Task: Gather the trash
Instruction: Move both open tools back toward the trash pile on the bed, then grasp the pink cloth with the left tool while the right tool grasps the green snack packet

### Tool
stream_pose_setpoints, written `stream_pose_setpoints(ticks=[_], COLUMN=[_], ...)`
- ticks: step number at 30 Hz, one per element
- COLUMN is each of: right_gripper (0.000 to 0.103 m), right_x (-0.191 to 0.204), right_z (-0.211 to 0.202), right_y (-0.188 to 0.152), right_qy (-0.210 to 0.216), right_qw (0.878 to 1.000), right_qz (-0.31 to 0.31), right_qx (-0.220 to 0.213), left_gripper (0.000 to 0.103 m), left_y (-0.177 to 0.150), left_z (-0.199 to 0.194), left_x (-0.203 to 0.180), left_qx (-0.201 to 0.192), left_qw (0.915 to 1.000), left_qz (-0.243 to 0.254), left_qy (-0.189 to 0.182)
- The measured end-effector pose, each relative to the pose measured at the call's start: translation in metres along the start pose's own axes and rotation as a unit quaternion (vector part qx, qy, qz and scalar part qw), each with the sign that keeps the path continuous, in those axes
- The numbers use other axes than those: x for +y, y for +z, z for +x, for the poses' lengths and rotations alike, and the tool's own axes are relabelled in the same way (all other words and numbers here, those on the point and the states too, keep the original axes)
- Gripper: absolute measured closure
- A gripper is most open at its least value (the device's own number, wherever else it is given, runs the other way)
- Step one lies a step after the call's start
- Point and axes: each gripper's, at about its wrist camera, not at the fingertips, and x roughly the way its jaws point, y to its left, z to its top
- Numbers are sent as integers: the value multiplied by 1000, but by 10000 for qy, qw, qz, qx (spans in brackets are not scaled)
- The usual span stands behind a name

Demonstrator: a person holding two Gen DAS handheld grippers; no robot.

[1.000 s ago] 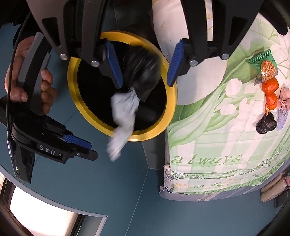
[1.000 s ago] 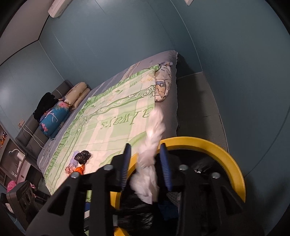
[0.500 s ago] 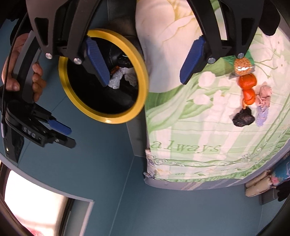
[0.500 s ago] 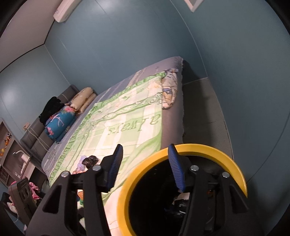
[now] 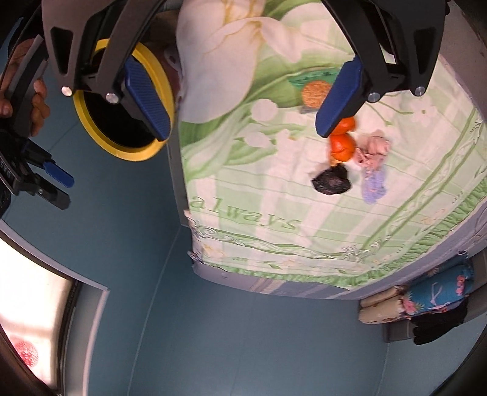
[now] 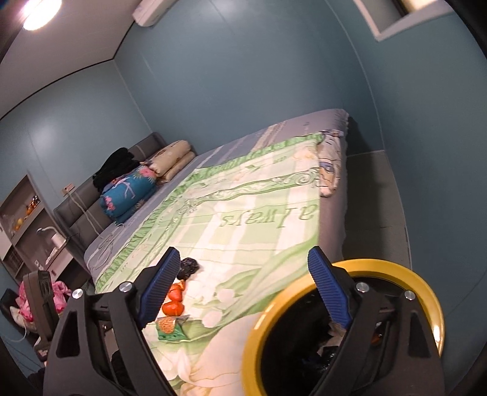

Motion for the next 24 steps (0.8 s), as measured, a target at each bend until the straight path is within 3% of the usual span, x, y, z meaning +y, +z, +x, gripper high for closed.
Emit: stream_pose_setpoints(ticks=[11, 24], right_gripper=[16, 16], right_x=[55, 112], right_z=[22, 65], right_y=[-5, -38], right_qy=[467, 864], right_qw=[9975, 9888], right_qz=[-442, -808], right_qx=[287, 915], left_gripper=[10, 10], left_y=[2, -3], left_z=[-12, 6], left_x=[63, 128], left_qx=[-78, 32], left_qw=[9978, 9908], left_qz=[-403, -888], left_qy=[521, 1024])
